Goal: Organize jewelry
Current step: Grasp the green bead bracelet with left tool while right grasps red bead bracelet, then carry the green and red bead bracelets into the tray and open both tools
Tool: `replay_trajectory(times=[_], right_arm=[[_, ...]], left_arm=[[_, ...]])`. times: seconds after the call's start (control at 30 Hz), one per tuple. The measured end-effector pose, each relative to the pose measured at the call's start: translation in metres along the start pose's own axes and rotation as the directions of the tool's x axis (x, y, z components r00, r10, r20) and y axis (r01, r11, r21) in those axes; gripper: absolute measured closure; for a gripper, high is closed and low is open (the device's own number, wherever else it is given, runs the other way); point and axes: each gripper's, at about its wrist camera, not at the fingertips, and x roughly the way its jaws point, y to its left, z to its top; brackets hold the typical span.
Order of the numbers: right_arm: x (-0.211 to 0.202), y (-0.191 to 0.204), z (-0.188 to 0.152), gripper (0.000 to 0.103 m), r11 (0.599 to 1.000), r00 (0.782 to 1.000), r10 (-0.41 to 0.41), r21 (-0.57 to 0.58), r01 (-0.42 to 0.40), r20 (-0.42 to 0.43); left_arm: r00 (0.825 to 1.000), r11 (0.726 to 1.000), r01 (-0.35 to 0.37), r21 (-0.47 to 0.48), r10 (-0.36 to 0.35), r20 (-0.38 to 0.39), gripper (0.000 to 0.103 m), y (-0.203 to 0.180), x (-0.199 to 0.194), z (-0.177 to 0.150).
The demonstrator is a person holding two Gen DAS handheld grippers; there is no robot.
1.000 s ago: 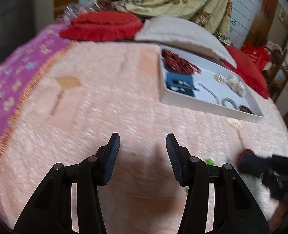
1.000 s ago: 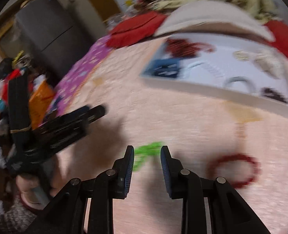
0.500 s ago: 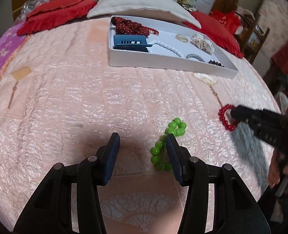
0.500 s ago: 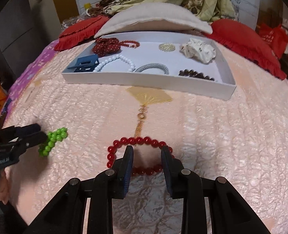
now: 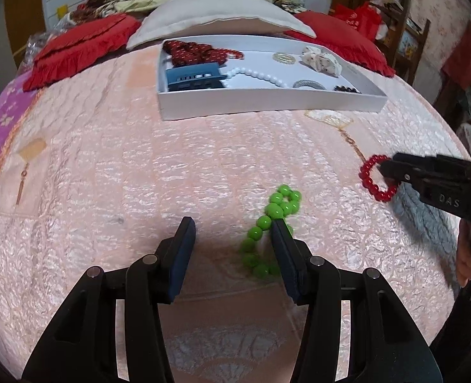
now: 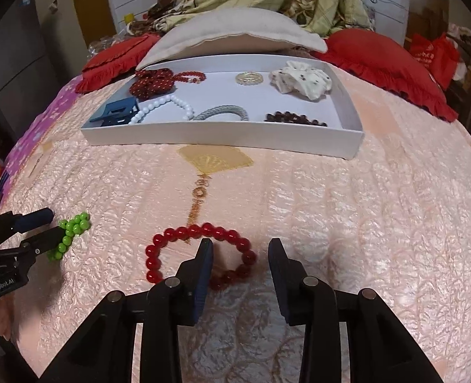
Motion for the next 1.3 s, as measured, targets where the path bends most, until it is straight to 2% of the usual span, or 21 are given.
replay_trajectory(times=[0.03, 0.1, 0.13, 0.17, 0.2, 0.23, 0.37, 0.53, 0.63, 0.77, 0.87, 1.13, 1.3], right_arm=[[0.001, 0.003, 0.0, 0.069, 1.0, 1.0, -0.003, -0.009, 0.003, 0.001], [0.003, 0.009, 0.0, 0.069, 1.0, 1.0, -0.016, -0.027, 0.016, 0.005], [0.003, 0.01, 0.0, 0.075, 1.0, 1.0, -0.011, -0.027, 0.011, 0.007], [0.003, 0.01, 0.0, 0.08, 1.0, 1.0, -0.004, -0.028, 0.004, 0.009], [0.002, 0.011, 0.0, 0.09, 1.0, 1.0, -0.002, -0.03, 0.002, 0.008], [0.002, 0.012, 0.0, 0.094, 1.0, 1.0, 0.003, -0.031, -0.003, 0.005], [-0.006, 0.01, 0.001, 0.094, 0.998, 0.998, 0.055, 0.007, -0.055, 0.012], [-0.034, 0.008, 0.007, 0.094, 0.996, 0.995, 0.081, 0.04, -0.084, 0.065], [-0.054, 0.009, 0.01, 0.094, 0.995, 0.991, 0.086, 0.042, -0.091, 0.098], [-0.079, 0.009, 0.012, 0.094, 0.994, 0.986, 0.09, 0.04, -0.097, 0.139], [-0.093, 0.007, 0.013, 0.094, 0.994, 0.982, 0.089, 0.041, -0.097, 0.165], [-0.128, -0.002, 0.008, 0.094, 0.994, 0.969, 0.094, 0.04, -0.106, 0.23], [-0.145, -0.007, 0.003, 0.094, 0.992, 0.959, 0.106, 0.039, -0.12, 0.261]], left_arm=[[1.0, 1.0, -0.003, 0.012, 0.003, 0.002, 0.057, -0.003, 0.0, -0.001], [1.0, 0.999, -0.025, 0.036, 0.025, 0.011, 0.074, -0.008, 0.0, -0.002], [1.0, 0.999, -0.01, 0.035, 0.01, 0.009, 0.094, -0.009, 0.0, -0.001], [1.0, 1.0, 0.011, 0.019, -0.011, 0.0, 0.095, -0.007, 0.0, 0.0], [1.0, 1.0, 0.021, -0.002, -0.021, -0.005, 0.095, -0.005, 0.0, 0.001], [1.0, 1.0, 0.026, -0.011, -0.026, -0.005, 0.095, -0.003, 0.0, 0.002], [0.998, 0.994, 0.06, -0.087, -0.057, 0.039, 0.095, 0.012, -0.015, 0.008], [0.989, 0.989, 0.087, -0.12, -0.072, 0.126, 0.095, 0.019, -0.045, 0.015], [0.987, 0.99, 0.08, -0.113, -0.063, 0.151, 0.095, 0.017, -0.058, 0.016], [0.983, 0.997, 0.029, -0.078, -0.015, 0.183, 0.095, 0.007, -0.08, 0.016], [0.979, 0.996, 0.042, -0.079, -0.026, 0.202, 0.095, 0.0, -0.095, 0.018], [0.976, 0.997, -0.004, -0.077, 0.021, 0.216, 0.095, -0.016, -0.131, 0.017], [0.972, 0.996, 0.032, -0.08, -0.012, 0.233, 0.095, -0.025, -0.155, 0.019]])
